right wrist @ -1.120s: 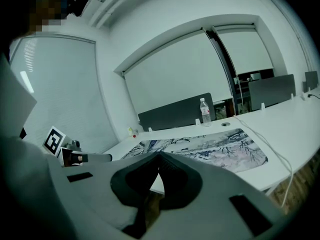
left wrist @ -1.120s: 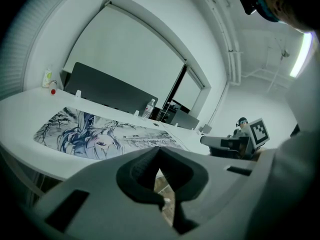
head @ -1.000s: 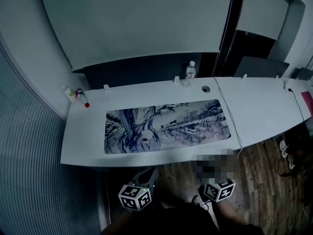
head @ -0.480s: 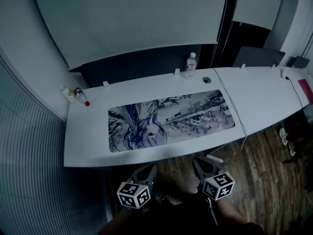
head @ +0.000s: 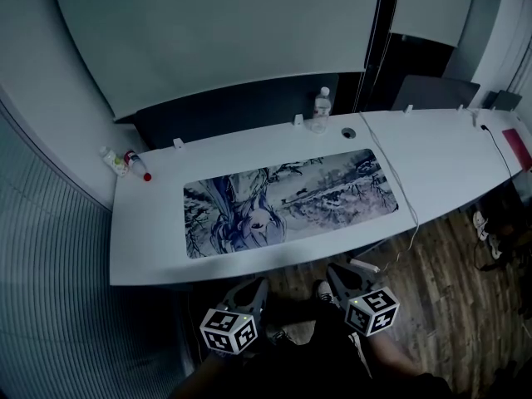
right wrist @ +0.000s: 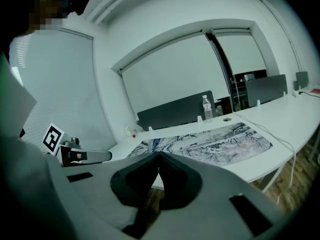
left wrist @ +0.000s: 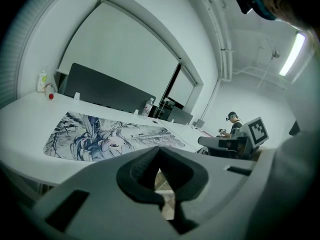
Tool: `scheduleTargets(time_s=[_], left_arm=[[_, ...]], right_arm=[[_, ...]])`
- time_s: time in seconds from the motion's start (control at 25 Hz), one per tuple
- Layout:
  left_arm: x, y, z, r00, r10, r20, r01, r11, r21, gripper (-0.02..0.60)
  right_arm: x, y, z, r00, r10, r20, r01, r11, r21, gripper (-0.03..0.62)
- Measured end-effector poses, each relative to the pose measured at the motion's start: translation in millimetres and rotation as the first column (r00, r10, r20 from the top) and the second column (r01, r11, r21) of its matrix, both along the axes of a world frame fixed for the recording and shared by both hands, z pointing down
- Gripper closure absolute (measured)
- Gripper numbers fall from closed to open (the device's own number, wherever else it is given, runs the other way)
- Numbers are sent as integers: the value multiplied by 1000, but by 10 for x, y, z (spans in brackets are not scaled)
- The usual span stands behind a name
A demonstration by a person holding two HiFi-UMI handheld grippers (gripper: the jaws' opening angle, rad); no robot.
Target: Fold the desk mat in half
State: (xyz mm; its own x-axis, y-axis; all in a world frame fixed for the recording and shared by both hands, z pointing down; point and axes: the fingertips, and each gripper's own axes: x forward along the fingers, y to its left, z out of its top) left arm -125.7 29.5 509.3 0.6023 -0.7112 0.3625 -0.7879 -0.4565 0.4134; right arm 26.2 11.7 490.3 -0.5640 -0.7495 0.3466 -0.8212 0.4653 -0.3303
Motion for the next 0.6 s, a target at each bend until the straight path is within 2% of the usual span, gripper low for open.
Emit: scheduleTargets(time_s=[0.2,0.36,0.6], left_arm=[[17,-70,-61,1000,-22,0,22,1000,7,575],[87,-143,-65,1000,-29,12,28,1000,2,575],[336,-318,-44,1000,-21,13,21,1000,-12,575]], right_arm=[[-36,-112,41,1000,-26,11,26,999,-18,572],[-27,-234,-15,999,-50,18,50,999,1,571],[240,-407,20,999,-43,-4,43,999,-9,572]])
